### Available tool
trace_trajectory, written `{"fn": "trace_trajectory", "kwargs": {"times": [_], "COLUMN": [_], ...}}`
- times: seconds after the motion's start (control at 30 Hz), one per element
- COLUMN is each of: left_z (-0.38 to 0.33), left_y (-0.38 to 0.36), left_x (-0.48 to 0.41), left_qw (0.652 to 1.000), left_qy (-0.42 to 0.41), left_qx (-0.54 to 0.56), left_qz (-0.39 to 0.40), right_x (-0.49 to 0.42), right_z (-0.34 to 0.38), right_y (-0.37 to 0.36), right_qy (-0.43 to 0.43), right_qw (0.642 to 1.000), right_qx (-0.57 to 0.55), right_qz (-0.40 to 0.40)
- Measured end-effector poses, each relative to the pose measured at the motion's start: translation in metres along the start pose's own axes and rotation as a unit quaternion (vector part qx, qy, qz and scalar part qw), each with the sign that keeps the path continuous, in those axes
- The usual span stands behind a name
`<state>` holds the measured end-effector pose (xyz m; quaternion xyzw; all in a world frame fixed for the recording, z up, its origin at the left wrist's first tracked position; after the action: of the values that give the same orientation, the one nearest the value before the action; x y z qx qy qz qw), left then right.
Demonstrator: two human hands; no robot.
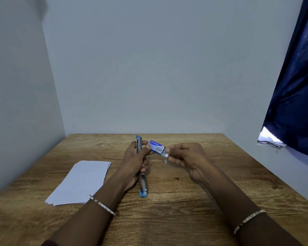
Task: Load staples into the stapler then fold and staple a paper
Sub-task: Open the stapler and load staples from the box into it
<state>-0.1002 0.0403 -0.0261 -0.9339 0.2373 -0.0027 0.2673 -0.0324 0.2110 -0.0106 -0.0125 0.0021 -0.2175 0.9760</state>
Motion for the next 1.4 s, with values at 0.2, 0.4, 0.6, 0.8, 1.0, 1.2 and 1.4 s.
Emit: {"fn": "trace_trajectory", "kwargs": {"times": [0.2,0.4,0.6,0.8,1.0,1.2,1.4], "left_z": [0.0,-0.002,-0.002,0.002,-0.001,-0.002,-0.001], "left_y": [-0.001,-0.001,0.001,-0.005,-0.002,-0.002,-0.005], "left_x": [0.002,0.003,0.003,0.002,-0.002,0.0,0.0], "left_qw": [1.0,0.999,0.998,0.998,0.995,0.991,0.989], "left_qy": [0.023,0.03,0.038,0.061,0.099,0.12,0.121], "left_qx": [0.007,0.001,-0.02,-0.021,0.026,0.065,0.081], "left_qz": [0.02,0.032,0.04,0.014,-0.022,-0.008,0.002], "right_x": [0.004,0.008,0.009,0.01,0.015,0.013,0.013], "right_z": [0.005,0.006,0.01,0.025,0.031,0.032,0.034], "right_y": [-0.004,-0.004,-0.001,0.016,0.032,0.034,0.031], "right_qy": [0.025,0.042,-0.017,-0.056,-0.114,-0.125,0.061], "right_qw": [0.999,0.999,0.999,0.996,0.962,0.933,0.907], "right_qx": [-0.04,-0.018,-0.028,0.062,0.238,0.337,0.41], "right_qz": [0.018,0.007,0.039,0.022,0.075,0.034,-0.078]}}
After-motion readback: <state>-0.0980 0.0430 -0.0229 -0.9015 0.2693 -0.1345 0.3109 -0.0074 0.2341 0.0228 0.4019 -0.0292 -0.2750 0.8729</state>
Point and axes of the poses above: each hand's wrist, its own x-axis away from the middle knuckle, its own y-axis out of the back of the hand, z = x × y, the point moved 1 cm from there along -x, towards the middle knuckle, and after that the axes turned 10 degrees about x, right-handed, at the moved point
